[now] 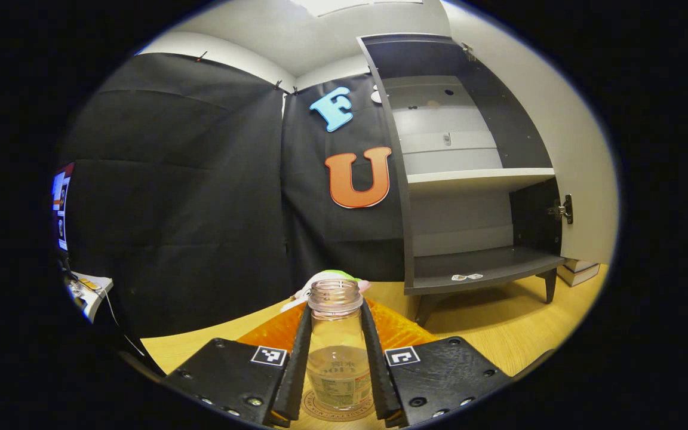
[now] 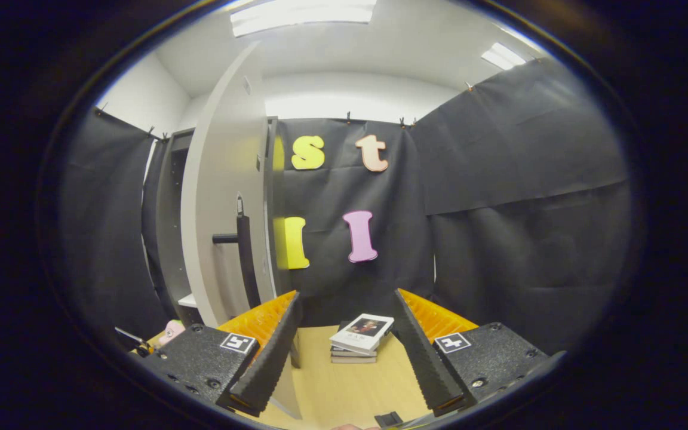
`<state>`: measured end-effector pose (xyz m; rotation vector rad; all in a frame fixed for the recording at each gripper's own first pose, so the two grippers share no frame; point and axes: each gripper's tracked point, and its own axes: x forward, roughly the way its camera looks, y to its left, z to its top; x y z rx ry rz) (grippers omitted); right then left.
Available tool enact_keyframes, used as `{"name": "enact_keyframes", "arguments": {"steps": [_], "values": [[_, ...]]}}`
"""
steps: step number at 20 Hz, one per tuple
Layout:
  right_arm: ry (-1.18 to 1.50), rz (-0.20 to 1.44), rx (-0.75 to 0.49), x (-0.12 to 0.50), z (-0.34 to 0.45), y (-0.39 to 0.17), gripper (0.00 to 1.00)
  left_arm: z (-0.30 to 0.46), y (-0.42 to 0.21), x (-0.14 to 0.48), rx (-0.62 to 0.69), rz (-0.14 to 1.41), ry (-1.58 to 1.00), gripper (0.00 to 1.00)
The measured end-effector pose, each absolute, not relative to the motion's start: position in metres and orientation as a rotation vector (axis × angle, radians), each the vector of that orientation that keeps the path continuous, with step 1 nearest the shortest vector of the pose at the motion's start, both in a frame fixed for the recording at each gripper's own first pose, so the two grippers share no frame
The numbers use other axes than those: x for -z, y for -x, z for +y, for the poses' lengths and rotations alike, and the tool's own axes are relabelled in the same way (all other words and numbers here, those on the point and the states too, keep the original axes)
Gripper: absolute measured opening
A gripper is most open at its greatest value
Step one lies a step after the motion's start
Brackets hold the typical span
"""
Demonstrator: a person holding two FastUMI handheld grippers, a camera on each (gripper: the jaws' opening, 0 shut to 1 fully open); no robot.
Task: Open the cabinet door with the right hand, grasp the bottle in the cabinet with the left hand and place it on the coaster, then close the cabinet door with the right hand.
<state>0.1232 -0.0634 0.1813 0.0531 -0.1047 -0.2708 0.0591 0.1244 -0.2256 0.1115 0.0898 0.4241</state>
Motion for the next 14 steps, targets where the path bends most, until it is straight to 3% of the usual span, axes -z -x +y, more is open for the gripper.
{"name": "enact_keyframes", "arguments": {"steps": [5,8,10,12,14], "values": [[-0.053,-0.106,0.265,-0.1817,-0.0611,-0.1265,0.94,0.1196,-0.0555,0.2253,-0.402,0.102,-0.12,0.47],[-0.055,-0.108,0.258,-0.1808,-0.0593,-0.1287,0.94,0.1194,-0.0567,0.229,-0.386,0.116,-0.119,0.67],[-0.058,-0.105,0.258,-0.1792,-0.0602,-0.129,0.94,0.1188,-0.0573,0.2301,-0.377,0.129,-0.114,0.72],[-0.065,-0.108,0.253,-0.1791,-0.0602,-0.1292,0.94,0.1221,-0.0569,0.2269,-0.379,0.124,-0.111,0.87],[-0.072,-0.113,0.251,-0.1781,-0.0616,-0.1281,0.94,0.1251,-0.0562,0.2248,-0.382,0.126,-0.114,0.93]]}}
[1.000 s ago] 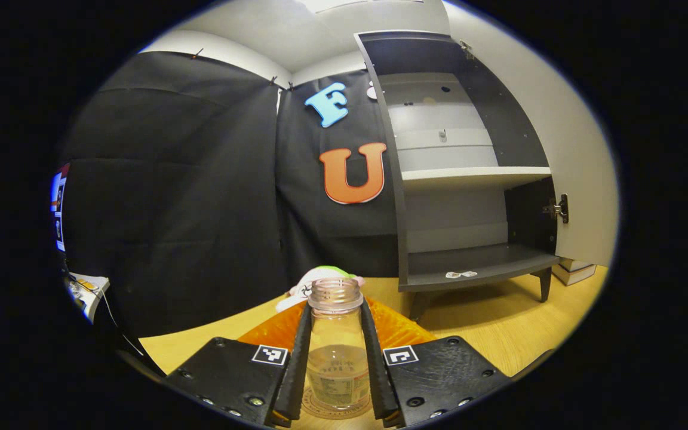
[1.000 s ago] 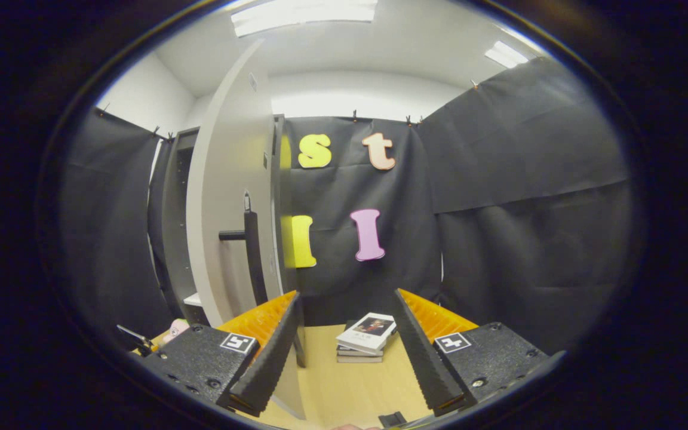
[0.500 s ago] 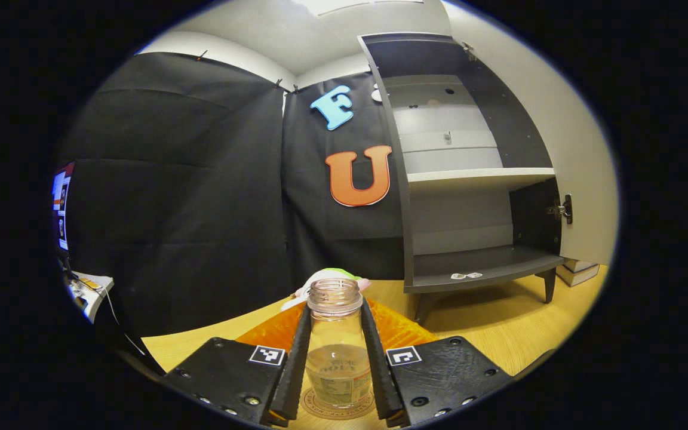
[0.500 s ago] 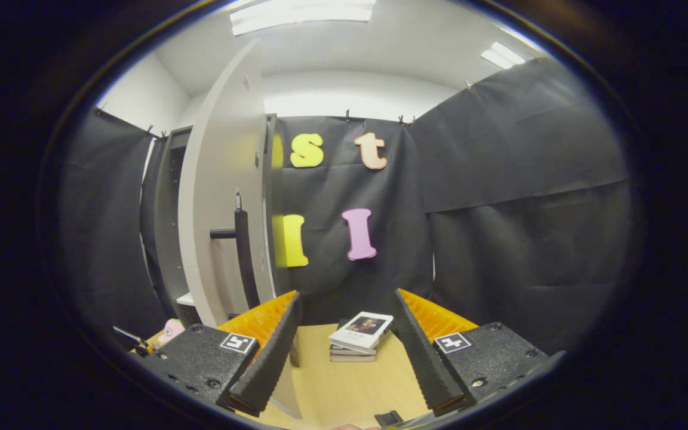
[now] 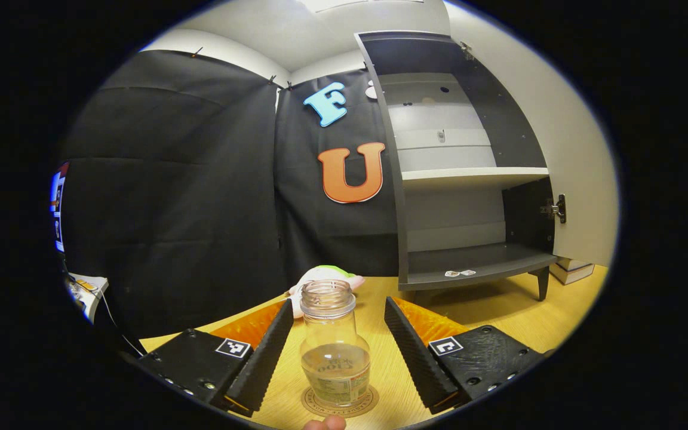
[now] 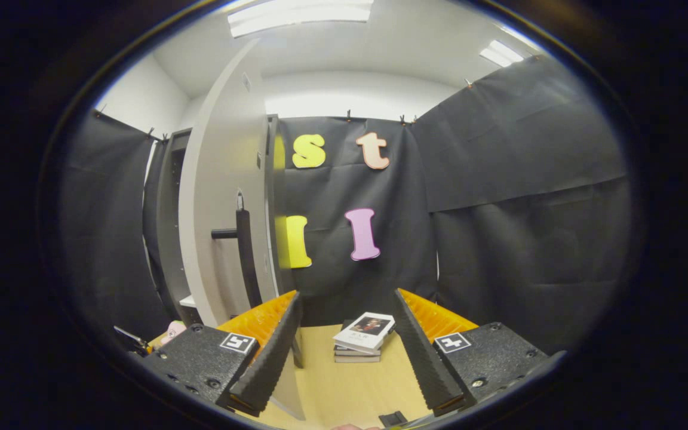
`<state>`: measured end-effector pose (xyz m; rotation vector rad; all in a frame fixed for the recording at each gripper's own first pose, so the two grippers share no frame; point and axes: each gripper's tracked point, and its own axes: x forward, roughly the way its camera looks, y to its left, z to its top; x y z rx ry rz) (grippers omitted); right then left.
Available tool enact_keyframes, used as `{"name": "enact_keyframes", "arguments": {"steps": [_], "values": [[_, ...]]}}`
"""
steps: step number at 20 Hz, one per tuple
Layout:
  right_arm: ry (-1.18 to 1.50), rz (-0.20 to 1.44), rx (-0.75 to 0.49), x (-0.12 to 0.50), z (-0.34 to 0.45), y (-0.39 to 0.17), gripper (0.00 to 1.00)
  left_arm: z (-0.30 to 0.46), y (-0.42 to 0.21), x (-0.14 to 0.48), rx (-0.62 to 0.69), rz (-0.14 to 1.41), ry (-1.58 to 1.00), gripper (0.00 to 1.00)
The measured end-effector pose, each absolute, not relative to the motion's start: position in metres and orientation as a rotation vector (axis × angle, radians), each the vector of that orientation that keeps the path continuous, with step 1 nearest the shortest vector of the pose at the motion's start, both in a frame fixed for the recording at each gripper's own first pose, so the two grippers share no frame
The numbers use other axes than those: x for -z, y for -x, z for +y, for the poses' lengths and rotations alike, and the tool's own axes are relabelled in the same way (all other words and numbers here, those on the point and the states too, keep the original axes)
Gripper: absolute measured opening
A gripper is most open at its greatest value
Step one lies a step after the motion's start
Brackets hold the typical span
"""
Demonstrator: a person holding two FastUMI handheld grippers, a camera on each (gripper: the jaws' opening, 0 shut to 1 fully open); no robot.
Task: Open the cabinet door with the right hand, grasp the bottle in the cabinet with the left hand and place it on the coaster, then close the cabinet door with the right hand.
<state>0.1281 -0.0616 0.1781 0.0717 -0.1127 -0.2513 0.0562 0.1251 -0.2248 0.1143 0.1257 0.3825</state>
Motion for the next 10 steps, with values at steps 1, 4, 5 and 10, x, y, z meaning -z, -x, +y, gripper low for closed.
{"name": "enact_keyframes", "arguments": {"steps": [1,4,5,10], "values": [[-0.074,-0.111,0.253,-0.177,-0.063,-0.128,0.94,0.127,-0.056,0.224,-0.384,0.128,-0.116,0.93],[-0.079,-0.107,0.254,-0.173,-0.066,-0.126,0.94,0.129,-0.053,0.217,-0.388,0.124,-0.123,0.87],[-0.082,-0.108,0.253,-0.173,-0.067,-0.126,0.94,0.128,-0.053,0.214,-0.382,0.121,-0.123,0.95],[-0.089,-0.109,0.246,-0.164,-0.069,-0.127,0.94,0.125,-0.047,0.187,-0.363,0.105,-0.137,0.95]]}}
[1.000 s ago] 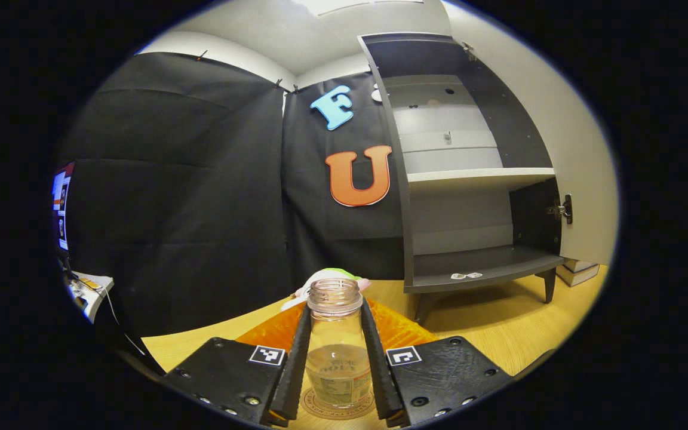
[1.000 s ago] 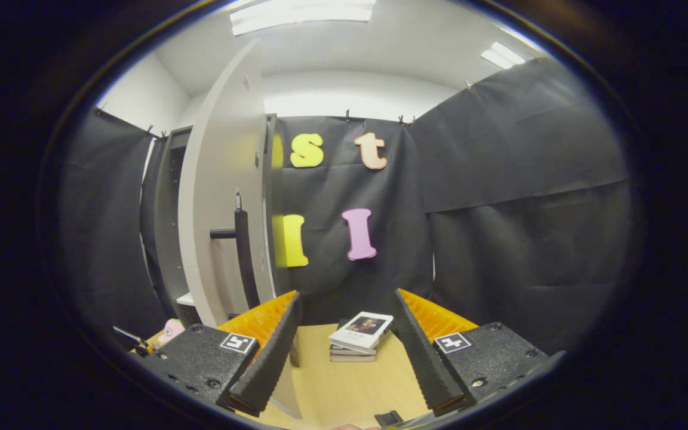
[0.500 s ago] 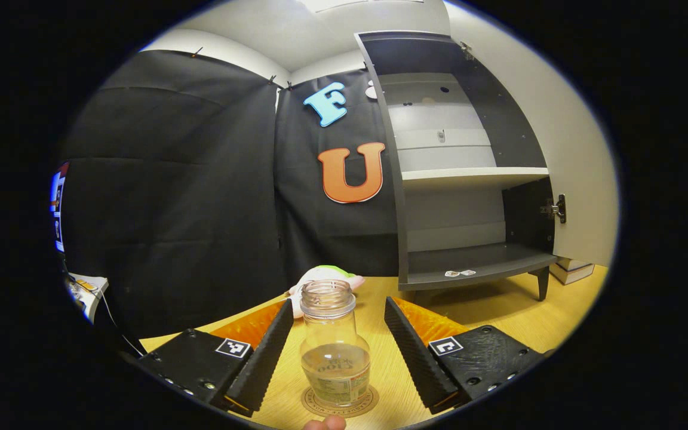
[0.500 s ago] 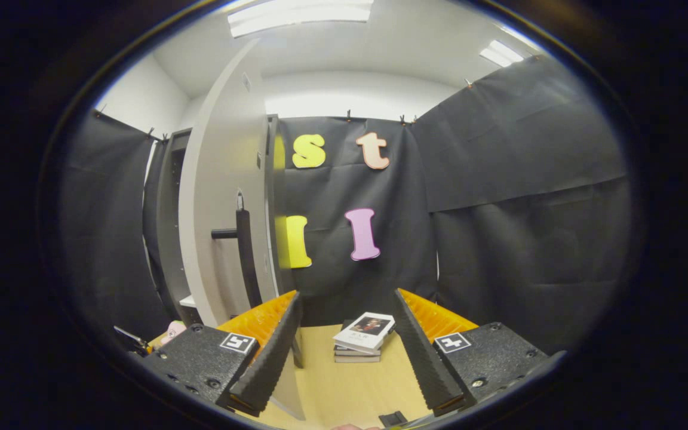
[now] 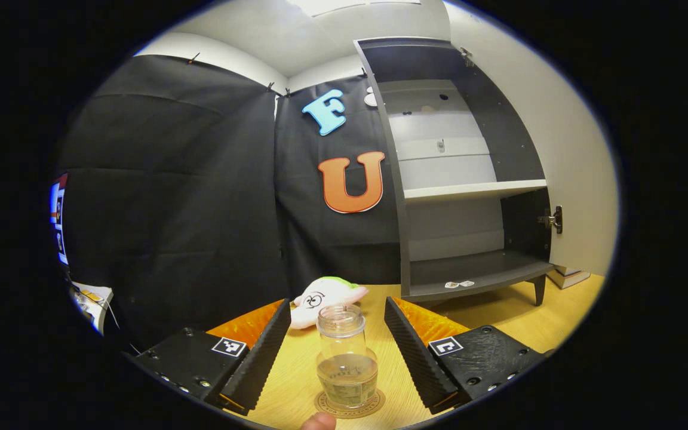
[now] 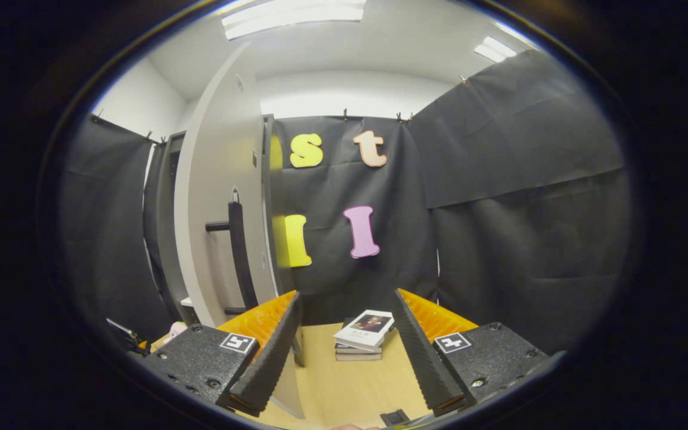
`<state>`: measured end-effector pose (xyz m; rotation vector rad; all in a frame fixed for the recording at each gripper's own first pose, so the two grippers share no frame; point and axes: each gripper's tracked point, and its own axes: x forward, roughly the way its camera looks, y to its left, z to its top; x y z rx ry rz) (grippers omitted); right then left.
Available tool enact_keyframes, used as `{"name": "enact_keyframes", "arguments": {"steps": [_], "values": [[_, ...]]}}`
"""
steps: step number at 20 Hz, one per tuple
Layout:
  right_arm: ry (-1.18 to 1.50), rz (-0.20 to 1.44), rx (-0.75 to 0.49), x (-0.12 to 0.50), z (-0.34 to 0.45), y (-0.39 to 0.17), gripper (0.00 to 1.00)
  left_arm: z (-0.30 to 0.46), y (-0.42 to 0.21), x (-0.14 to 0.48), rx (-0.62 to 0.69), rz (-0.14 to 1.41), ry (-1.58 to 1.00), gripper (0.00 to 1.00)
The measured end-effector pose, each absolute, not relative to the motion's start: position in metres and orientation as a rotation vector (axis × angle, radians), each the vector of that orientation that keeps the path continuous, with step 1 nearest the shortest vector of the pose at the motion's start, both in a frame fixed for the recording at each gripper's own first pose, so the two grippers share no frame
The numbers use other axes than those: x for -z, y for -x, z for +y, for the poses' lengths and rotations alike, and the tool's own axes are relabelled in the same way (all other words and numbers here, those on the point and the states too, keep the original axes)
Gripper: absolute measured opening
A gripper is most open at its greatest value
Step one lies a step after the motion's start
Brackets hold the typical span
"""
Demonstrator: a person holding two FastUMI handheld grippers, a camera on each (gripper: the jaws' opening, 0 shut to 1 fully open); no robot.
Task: Open the cabinet door with the right hand, grasp the bottle in the cabinet with the left hand and place it on the coaster, then close the cabinet door with the right hand.
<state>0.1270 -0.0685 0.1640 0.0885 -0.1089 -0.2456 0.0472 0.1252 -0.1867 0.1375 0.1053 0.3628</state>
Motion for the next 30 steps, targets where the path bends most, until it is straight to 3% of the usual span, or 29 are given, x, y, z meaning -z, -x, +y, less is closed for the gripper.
{"name": "enact_keyframes", "arguments": {"steps": [10,23,30], "values": [[-0.12,-0.117,0.236,-0.144,-0.077,-0.136,0.94,0.099,-0.038,0.125,-0.275,0.11,-0.141,0.95],[-0.108,-0.14,0.156,-0.148,-0.069,-0.152,0.94,0.036,-0.034,-0.016,-0.135,-0.008,-0.044,0.96],[-0.088,-0.136,0.127,-0.157,-0.059,-0.164,0.94,0.025,-0.029,-0.038,-0.108,-0.013,-0.053,0.96]]}}
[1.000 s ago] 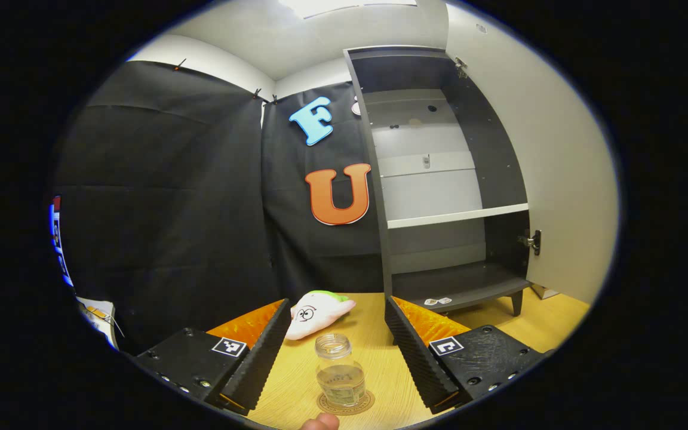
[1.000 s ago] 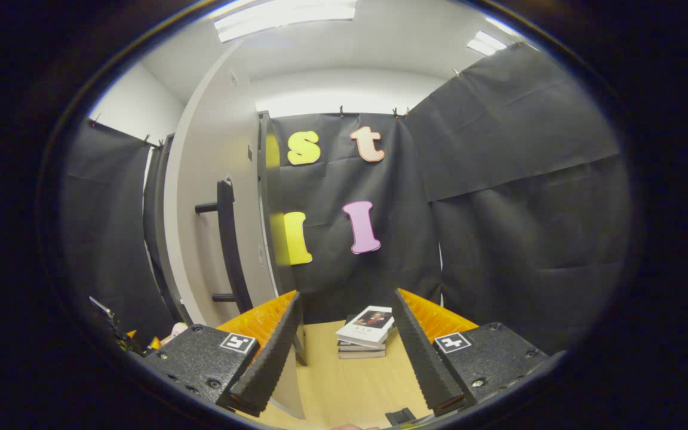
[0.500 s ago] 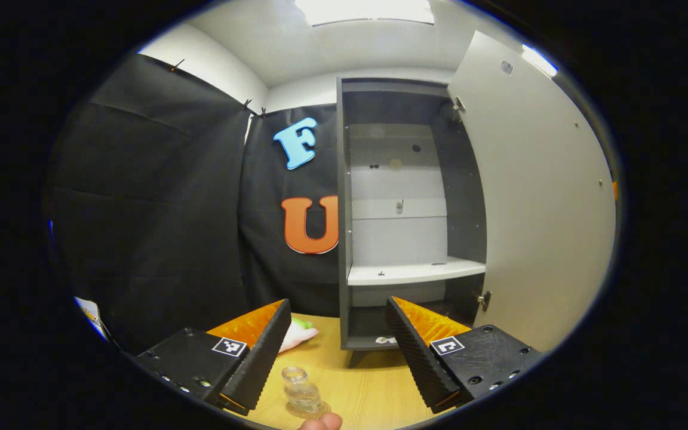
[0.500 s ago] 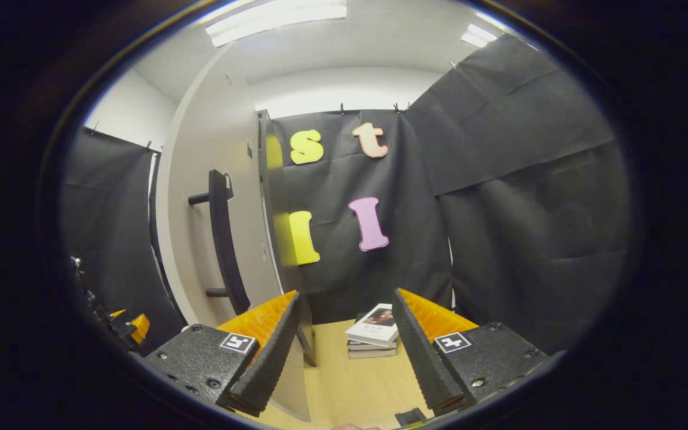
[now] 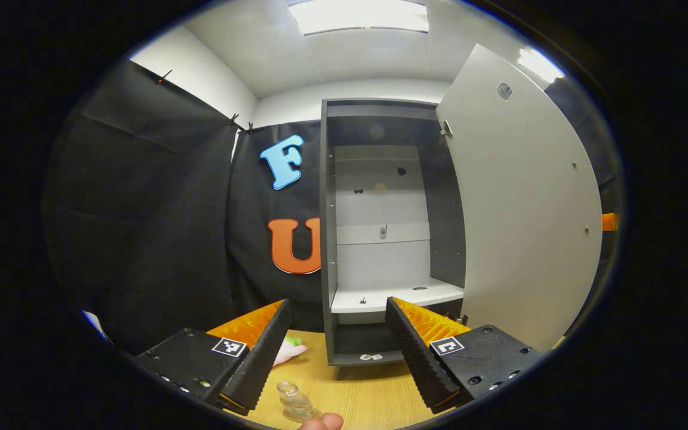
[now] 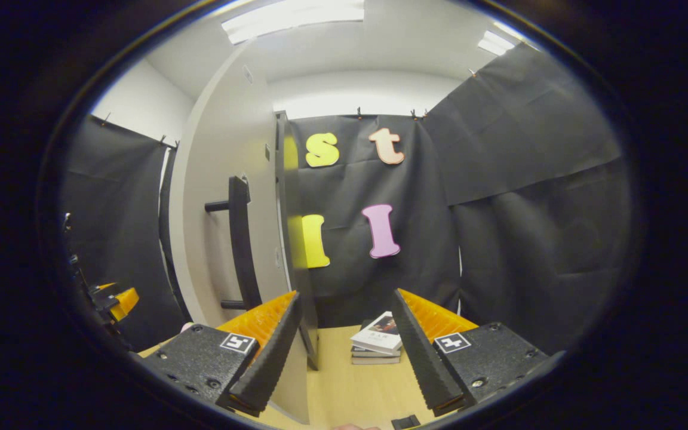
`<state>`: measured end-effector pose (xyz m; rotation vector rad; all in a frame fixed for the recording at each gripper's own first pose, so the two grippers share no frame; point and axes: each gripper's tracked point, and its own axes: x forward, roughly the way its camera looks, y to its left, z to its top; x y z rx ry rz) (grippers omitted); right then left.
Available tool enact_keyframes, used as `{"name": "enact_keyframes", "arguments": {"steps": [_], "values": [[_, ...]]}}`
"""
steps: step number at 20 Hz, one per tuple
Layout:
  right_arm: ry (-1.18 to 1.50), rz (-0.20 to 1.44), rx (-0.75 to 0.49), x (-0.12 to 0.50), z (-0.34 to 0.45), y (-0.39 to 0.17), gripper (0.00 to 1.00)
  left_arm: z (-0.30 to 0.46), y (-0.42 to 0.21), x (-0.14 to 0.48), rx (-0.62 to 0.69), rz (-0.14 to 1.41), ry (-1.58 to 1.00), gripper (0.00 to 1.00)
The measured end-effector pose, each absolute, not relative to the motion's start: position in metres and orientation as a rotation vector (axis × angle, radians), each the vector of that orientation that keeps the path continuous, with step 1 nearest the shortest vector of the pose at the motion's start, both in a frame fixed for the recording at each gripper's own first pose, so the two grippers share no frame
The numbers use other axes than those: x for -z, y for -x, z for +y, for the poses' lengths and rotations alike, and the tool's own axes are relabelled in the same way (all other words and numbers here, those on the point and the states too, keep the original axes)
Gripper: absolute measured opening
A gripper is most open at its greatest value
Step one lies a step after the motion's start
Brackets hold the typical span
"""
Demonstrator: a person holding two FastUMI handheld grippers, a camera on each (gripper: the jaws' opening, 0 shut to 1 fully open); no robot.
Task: Open the cabinet door with the right hand, grasp the bottle in the cabinet with the left hand and place it on the coaster, then close the cabinet door with the right hand.
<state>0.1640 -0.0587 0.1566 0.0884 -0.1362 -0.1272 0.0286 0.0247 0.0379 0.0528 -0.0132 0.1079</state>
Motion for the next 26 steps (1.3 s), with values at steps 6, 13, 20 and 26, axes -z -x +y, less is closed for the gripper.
{"name": "enact_keyframes", "arguments": {"steps": [6,13,20,26], "values": [[-0.051,-0.149,0.068,-0.175,-0.05,-0.176,0.94,0.014,-0.029,-0.039,-0.103,-0.019,-0.071,0.96],[-0.03,-0.164,0.015,-0.176,-0.038,-0.18,0.92,0.008,-0.027,-0.03,-0.089,0.0,-0.066,0.96],[-0.05,-0.164,-0.032,-0.174,-0.011,-0.177,0.92,0.02,-0.023,-0.021,-0.099,0.018,-0.052,0.96],[-0.035,-0.144,-0.15,-0.171,0.04,-0.184,0.92,0.032,-0.018,-0.02,-0.102,0.01,-0.064,0.96]]}}
